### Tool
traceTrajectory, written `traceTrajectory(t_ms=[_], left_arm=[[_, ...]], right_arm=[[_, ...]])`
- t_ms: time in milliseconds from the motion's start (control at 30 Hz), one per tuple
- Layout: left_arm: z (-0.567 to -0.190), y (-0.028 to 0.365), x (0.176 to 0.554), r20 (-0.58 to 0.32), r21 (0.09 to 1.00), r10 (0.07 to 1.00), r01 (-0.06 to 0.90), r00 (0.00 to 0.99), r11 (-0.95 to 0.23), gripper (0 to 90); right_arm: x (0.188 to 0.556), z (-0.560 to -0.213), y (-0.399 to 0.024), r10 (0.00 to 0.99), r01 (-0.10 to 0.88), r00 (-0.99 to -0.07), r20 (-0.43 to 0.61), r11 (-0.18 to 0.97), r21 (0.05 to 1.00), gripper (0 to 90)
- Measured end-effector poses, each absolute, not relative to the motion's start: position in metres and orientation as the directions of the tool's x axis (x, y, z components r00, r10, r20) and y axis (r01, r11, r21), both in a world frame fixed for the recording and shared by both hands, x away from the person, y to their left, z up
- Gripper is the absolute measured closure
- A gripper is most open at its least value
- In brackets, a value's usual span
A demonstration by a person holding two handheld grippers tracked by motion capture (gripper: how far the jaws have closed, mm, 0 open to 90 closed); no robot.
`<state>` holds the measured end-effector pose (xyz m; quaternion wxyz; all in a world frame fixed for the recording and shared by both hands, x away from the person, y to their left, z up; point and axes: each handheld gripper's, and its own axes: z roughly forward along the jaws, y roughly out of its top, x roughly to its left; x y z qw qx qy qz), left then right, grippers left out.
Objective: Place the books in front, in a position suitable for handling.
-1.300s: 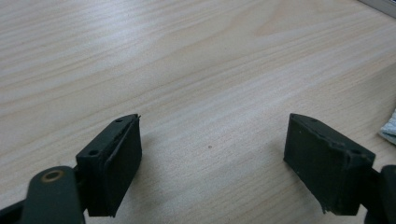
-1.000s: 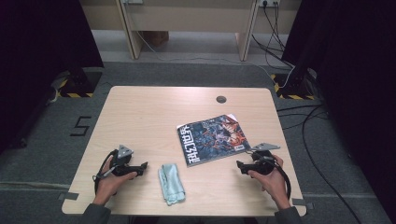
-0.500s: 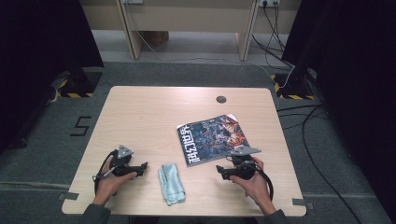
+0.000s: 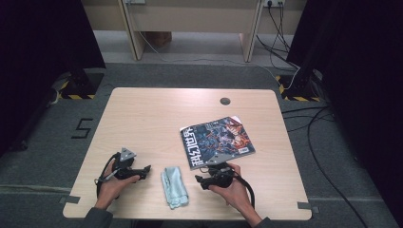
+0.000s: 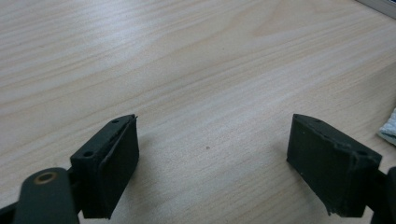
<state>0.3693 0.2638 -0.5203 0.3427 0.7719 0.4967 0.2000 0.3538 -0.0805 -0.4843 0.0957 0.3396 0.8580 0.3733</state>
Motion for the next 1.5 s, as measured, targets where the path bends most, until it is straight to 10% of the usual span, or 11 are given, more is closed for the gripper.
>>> traceTrajectory(t_ms=[800, 967, 1133, 1500], left_arm=[[-0.521, 0.264, 0.370, -0.031, 0.728, 0.903, 0.628, 0.428, -0.273, 15.1], [-0.521, 0.264, 0.370, -0.031, 0.729, 0.903, 0.628, 0.428, -0.273, 15.2], [-0.521, 0.264, 0.369, -0.031, 0.729, 0.903, 0.628, 0.428, -0.273, 15.1], [-0.521, 0.263, 0.369, -0.032, 0.730, 0.904, 0.627, 0.427, -0.271, 15.0]], right_arm=[[0.343, -0.502, -0.012, 0.536, 0.470, -0.835, 0.126, 0.573, 0.672, 42.8], [0.347, -0.506, -0.006, 0.514, 0.449, -0.850, 0.114, 0.596, 0.666, 56.6], [0.345, -0.507, -0.008, 0.482, 0.433, -0.866, 0.129, 0.597, 0.676, 70.7], [0.347, -0.504, -0.067, 0.523, 0.484, -0.838, 0.155, 0.580, 0.656, 72.4]])
